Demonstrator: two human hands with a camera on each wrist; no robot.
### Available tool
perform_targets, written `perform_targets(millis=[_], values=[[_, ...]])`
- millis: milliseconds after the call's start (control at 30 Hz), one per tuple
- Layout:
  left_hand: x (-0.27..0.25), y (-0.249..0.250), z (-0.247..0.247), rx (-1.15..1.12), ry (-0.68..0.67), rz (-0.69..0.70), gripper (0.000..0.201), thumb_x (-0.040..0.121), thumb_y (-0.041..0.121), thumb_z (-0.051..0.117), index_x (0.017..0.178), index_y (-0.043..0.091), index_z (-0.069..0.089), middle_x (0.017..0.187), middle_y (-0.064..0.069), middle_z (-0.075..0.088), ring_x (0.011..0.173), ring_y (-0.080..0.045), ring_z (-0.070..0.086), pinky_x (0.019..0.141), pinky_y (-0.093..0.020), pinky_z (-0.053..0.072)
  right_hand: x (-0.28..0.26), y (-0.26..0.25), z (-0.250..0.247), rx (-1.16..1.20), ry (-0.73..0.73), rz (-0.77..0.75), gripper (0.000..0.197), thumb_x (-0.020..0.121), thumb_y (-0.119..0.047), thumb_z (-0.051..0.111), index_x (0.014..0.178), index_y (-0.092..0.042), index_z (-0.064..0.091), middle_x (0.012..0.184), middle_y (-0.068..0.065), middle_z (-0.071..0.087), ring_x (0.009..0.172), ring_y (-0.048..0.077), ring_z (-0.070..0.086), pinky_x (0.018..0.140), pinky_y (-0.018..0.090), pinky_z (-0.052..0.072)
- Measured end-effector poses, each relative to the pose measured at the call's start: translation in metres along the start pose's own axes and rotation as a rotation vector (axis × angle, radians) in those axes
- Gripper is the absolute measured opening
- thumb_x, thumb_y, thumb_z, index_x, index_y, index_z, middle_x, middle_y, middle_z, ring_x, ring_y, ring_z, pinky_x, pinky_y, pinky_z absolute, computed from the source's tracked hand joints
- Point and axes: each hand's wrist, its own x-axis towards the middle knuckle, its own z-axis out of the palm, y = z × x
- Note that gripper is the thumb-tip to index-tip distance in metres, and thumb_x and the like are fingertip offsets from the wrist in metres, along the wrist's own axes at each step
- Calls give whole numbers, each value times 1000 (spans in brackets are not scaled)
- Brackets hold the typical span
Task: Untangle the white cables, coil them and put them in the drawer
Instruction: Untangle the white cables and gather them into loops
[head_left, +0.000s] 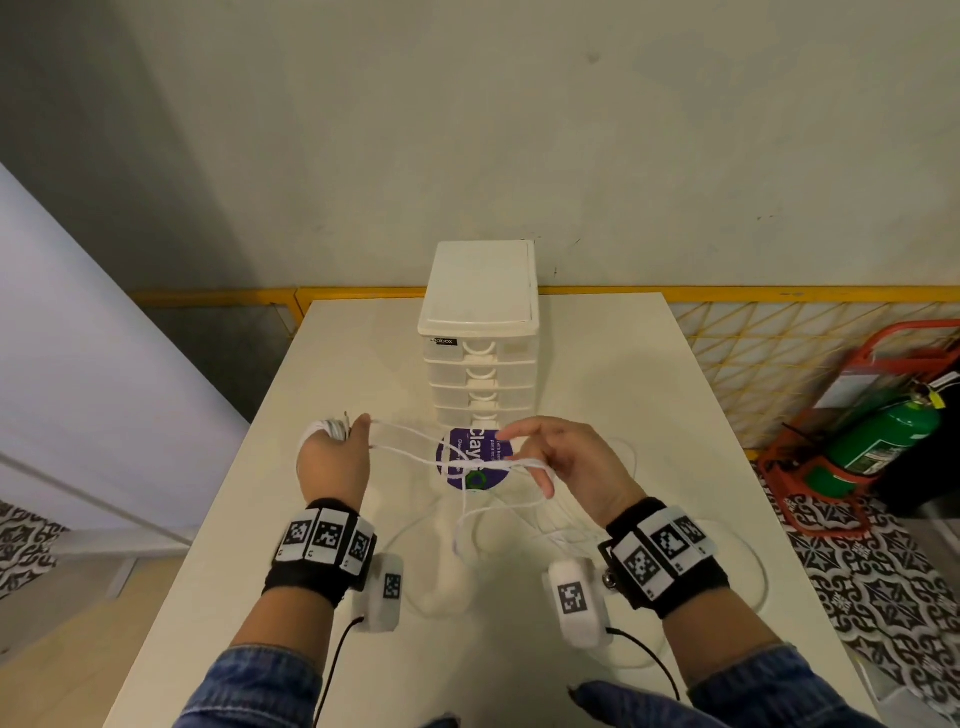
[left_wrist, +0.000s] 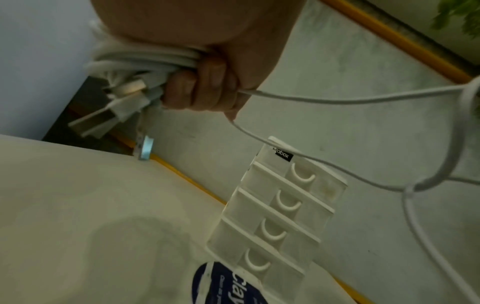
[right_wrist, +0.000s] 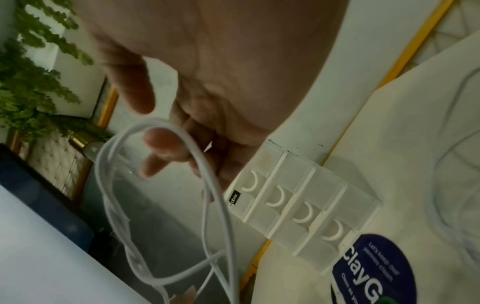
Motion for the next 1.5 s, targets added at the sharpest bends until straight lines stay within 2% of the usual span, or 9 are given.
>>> perform_targets(millis=[200, 333, 500, 700, 867, 933, 1100, 1333, 1500], values=[[-4, 23, -6, -227, 18, -10, 30, 87, 39, 64, 88, 11, 56, 82, -8, 59, 77, -28, 61, 62, -40, 58, 8, 16, 6, -857, -73, 218, 34, 89, -45, 55, 103, -20, 71, 94, 0, 71, 85, 11, 64, 81, 26, 46], [-4, 32, -9, -300, 18, -19, 42, 88, 38, 64, 104, -1, 59, 79, -10, 57, 62, -18, 54, 46, -29, 51, 5, 26, 1, -1170, -149, 446, 47, 88, -43, 52, 49, -18, 42, 50, -1, 40, 49, 13, 39, 51, 25, 29], [-8, 27, -9, -304, 8, -87, 38, 90, 41, 61, 101, 5, 60, 75, -6, 58, 57, -17, 53, 35, -20, 44, 6, 32, -18, -1135, 104, 576, 32, 93, -26, 42, 87, -4, 65, 87, 11, 69, 71, 23, 56, 72, 30, 46], [-1, 17, -23, -320, 74, -115, 36, 91, 37, 60, 101, 3, 60, 90, -13, 61, 68, -19, 56, 29, -14, 38, -1, 40, -59, -996, 502, 690, 36, 95, -22, 37, 109, -1, 63, 118, 15, 61, 107, 32, 56, 90, 35, 43], [-21, 29, -6, -194, -139, 39, 37, 90, 37, 61, 95, 0, 62, 73, -10, 59, 62, -21, 57, 39, -21, 49, 2, 39, -38, -1252, 244, 581, 81, 83, -11, 51, 149, -20, 5, 146, 13, 26, 133, 30, 30, 107, 41, 32], [-30, 34, 2, -207, -213, 83, 36, 89, 33, 63, 93, -2, 62, 70, -10, 58, 61, -22, 56, 42, -22, 51, 7, 35, -27, -1141, 142, 351, 79, 81, -5, 51, 148, -22, 14, 154, 6, 17, 141, 24, 20, 115, 40, 21], [-44, 39, 13, -230, -274, 125, 47, 86, 33, 67, 97, -11, 59, 63, -8, 55, 55, -18, 53, 56, -38, 54, 15, 22, 5, -654, 14, 54, 43, 89, -1, 41, 126, -16, 56, 132, 0, 53, 119, 9, 48, 98, 13, 33], [-38, 38, 5, -179, -200, 138, 32, 88, 34, 65, 85, 3, 57, 66, -6, 58, 58, -21, 56, 53, -33, 51, 18, 38, 8, -853, 100, 26, 27, 94, -32, 51, 109, -18, 69, 111, 0, 70, 103, 16, 62, 90, 25, 44], [-6, 26, -23, -224, 15, 23, 35, 90, 39, 61, 96, 5, 60, 73, -5, 58, 60, -18, 56, 39, -25, 51, 7, 51, -49, -1140, 238, 487, 43, 95, -46, 42, 98, -12, 67, 99, 7, 68, 94, 25, 62, 73, 29, 41]])
